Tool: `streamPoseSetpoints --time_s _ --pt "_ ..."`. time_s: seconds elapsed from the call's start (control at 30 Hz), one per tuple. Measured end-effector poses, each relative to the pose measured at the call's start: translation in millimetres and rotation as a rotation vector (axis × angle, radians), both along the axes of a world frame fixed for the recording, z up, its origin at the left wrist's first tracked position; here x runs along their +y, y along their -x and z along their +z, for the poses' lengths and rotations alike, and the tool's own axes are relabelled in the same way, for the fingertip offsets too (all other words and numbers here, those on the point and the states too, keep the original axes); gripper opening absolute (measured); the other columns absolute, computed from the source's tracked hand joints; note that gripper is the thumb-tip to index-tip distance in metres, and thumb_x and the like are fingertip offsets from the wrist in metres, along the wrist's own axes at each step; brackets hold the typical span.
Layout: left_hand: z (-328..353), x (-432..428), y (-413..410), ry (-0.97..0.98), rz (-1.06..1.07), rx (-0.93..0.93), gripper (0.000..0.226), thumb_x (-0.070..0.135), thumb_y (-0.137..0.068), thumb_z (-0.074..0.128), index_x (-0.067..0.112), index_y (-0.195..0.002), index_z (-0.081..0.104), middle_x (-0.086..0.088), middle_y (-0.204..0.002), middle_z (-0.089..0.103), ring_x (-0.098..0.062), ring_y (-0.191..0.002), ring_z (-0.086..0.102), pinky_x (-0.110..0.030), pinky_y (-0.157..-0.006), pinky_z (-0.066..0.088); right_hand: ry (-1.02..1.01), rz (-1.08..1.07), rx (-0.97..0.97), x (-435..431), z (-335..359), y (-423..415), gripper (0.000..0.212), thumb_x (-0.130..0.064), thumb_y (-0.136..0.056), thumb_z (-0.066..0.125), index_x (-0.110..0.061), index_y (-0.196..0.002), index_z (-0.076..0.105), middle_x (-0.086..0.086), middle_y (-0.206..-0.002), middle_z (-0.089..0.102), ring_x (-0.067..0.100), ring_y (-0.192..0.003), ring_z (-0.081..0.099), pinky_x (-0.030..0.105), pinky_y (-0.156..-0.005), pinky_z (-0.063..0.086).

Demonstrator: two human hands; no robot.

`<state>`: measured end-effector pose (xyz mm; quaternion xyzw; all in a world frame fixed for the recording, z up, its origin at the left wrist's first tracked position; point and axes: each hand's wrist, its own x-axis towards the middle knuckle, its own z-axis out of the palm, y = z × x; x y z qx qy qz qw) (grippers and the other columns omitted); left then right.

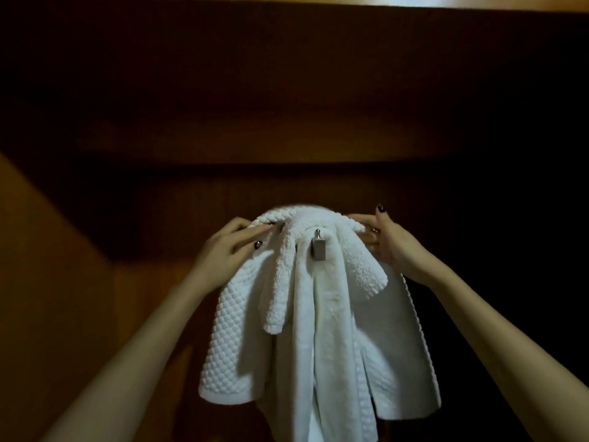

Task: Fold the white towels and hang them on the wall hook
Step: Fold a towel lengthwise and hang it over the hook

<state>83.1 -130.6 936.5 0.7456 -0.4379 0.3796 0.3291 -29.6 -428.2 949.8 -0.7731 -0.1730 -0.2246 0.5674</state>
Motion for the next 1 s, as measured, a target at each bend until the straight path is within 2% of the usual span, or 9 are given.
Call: streamPoseSetpoints --time_s 0.1,0.17,0.23,0.37,0.47,0.57,0.77,0.9,1.0 --pt "-22.8 -2.6 14.3 0.191 -0.190 0.186 0.048 0.011 -0.094 0.056 0.039 -0.132 0.045 0.019 -0.120 0.053 0.008 -0.111 0.052 -0.008 -0.086 0.041 -0.071 -0.114 -0.170 -1.3 -22.8 8.0 0.030 -0.038 -0.103 0.037 -0.024 -0.119 0.059 0.000 -0.091 0.075 0.006 -0.070 0.065 0.017 -0.061 0.052" --pt "-52.1 -6.0 22.2 0.307 -0.283 0.331 0.052 0.012 -0.095 0.055 0.040 -0.135 0.039 0.019 -0.130 0.050 0.010 -0.118 0.049 -0.005 -0.090 0.041 -0.169 -0.315 -0.410 -2.0 -56.0 10.3 0.021 -0.018 -0.102 0.045 -0.023 -0.116 0.060 0.003 -0.096 0.072 0.009 -0.077 0.065 0.019 -0.066 0.052" --pt "-89.7 -8.0 25.2 0.379 -0.295 0.429 0.051 0.011 -0.096 0.052 0.034 -0.138 0.035 0.014 -0.138 0.045 0.003 -0.125 0.045 -0.009 -0.097 0.039 -0.311 -0.507 -0.550 -1.0 -99.1 13.7 0.025 -0.021 -0.101 0.043 -0.026 -0.124 0.052 0.001 -0.100 0.066 0.011 -0.087 0.063 0.023 -0.074 0.052" --pt "-153.4 -11.7 33.3 0.466 -0.302 0.529 0.055 0.012 -0.092 0.058 0.036 -0.136 0.034 0.023 -0.133 0.043 0.005 -0.122 0.047 -0.006 -0.086 0.044 -0.253 -0.494 -0.334 9.6 -174.4 12.1 0.050 -0.032 -0.097 0.054 -0.034 -0.143 0.034 -0.009 -0.134 0.052 0.002 -0.119 0.052 0.026 -0.099 0.045" --pt "-161.9 -15.9 33.3 0.441 -0.259 0.502 0.053 0.011 -0.090 0.063 0.037 -0.132 0.045 0.026 -0.118 0.056 0.015 -0.103 0.056 -0.005 -0.075 0.047 0.000 -0.430 -0.155 17.4 -192.3 -0.2 0.067 -0.026 -0.088 0.069 -0.029 -0.145 0.035 -0.016 -0.135 0.048 -0.002 -0.117 0.050 0.016 -0.090 0.043" --pt "-163.2 -11.6 24.6 0.404 -0.085 0.394 0.043 0.000 -0.091 0.057 0.019 -0.129 0.056 0.014 -0.109 0.064 0.003 -0.095 0.061 -0.003 -0.074 0.044 0.070 -0.577 -0.113 13.3 -184.6 -9.7 0.036 -0.013 -0.081 0.066 -0.019 -0.116 0.059 -0.008 -0.102 0.065 0.014 -0.094 0.064 0.021 -0.068 0.047" --pt "-164.6 24.7 20.9 0.424 0.195 0.255 0.041 -0.002 -0.087 0.053 0.012 -0.125 0.059 0.007 -0.101 0.062 -0.001 -0.083 0.056 -0.005 -0.064 0.039 0.217 -0.869 -0.297 -19.0 -156.4 -14.3 0.009 -0.004 -0.079 0.053 -0.012 -0.083 0.050 0.006 -0.082 0.061 0.026 -0.075 0.058 0.040 -0.061 0.046" --pt "-139.0 45.6 13.3 0.468 0.278 0.216 0.043 -0.004 -0.086 0.049 0.011 -0.125 0.059 0.006 -0.104 0.060 -0.003 -0.091 0.054 -0.012 -0.074 0.040 0.077 -0.740 -0.337 -45.7 -136.1 -10.5 0.016 0.001 -0.085 0.046 -0.015 -0.086 0.048 -0.006 -0.075 0.053 0.001 -0.063 0.048 0.026 -0.055 0.038" --pt "-120.6 61.0 5.6 0.528 0.337 0.228 0.042 -0.002 -0.087 0.048 0.015 -0.124 0.060 0.007 -0.105 0.059 -0.008 -0.095 0.055 -0.012 -0.069 0.039 0.034 -0.675 -0.369 -53.7 -111.9 -14.0 0.011 -0.001 -0.091 0.044 -0.009 -0.094 0.051 -0.005 -0.079 0.053 0.003 -0.067 0.048 0.013 -0.056 0.036"
